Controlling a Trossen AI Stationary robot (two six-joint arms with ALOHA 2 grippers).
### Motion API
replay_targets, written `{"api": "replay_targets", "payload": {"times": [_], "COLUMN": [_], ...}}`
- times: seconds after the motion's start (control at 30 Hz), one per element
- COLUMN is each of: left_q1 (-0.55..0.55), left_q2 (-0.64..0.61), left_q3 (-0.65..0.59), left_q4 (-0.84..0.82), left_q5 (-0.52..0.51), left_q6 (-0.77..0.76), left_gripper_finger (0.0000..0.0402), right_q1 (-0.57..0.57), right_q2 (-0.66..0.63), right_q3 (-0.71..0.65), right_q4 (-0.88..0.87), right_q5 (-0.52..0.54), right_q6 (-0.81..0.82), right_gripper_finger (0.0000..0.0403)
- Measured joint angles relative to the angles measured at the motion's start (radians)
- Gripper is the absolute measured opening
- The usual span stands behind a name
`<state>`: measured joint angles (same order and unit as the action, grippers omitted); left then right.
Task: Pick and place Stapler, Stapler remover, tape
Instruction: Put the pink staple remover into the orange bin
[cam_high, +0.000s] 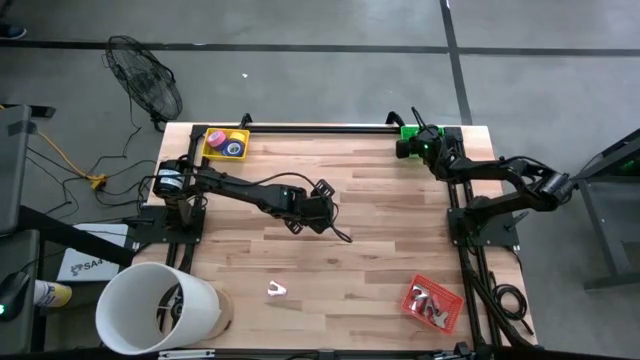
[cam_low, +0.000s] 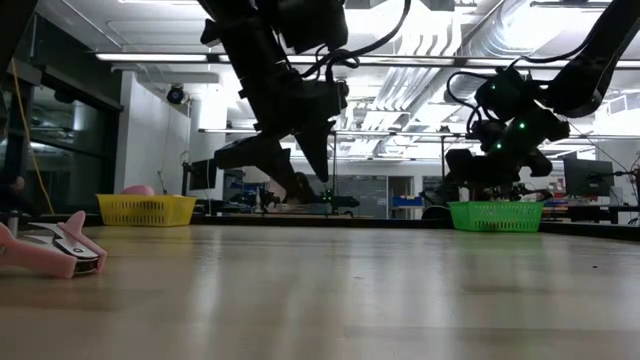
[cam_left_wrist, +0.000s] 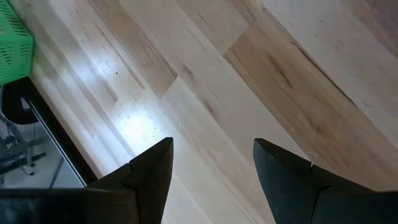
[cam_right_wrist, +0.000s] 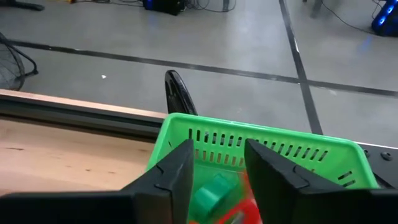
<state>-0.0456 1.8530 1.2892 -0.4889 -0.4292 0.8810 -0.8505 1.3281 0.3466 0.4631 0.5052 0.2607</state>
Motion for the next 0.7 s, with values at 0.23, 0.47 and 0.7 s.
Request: {"api": "replay_targets", "payload": {"times": [0.23,0.47,0.7], "left_q1": [0.000,0.000,-0.020], "left_q2": [-0.006,-0.059,-0.091], "left_q3": [-0.001,0.000,-0.001], "left_q4": [-0.036,-0.144,-0.287], "left_q5": [0.001,0.029,0.228], "left_q6": [-0.016,-0.134,-0.224], "left_gripper_finger": [0.0218,0.0218,0.0218], "right_q1": [0.000,0.011,0.104], "right_q2": [0.000,-0.070,-0.223], "right_q3": [0.000,0.000,0.000], "right_q4": [0.015,0.045,-0.018], "right_q5": [-0.013,-0.246,-0.397], "right_q6": [-0.002,-0.078,-0.149], "right_gripper_finger": [0.0164,0.0165,0.0167]}}
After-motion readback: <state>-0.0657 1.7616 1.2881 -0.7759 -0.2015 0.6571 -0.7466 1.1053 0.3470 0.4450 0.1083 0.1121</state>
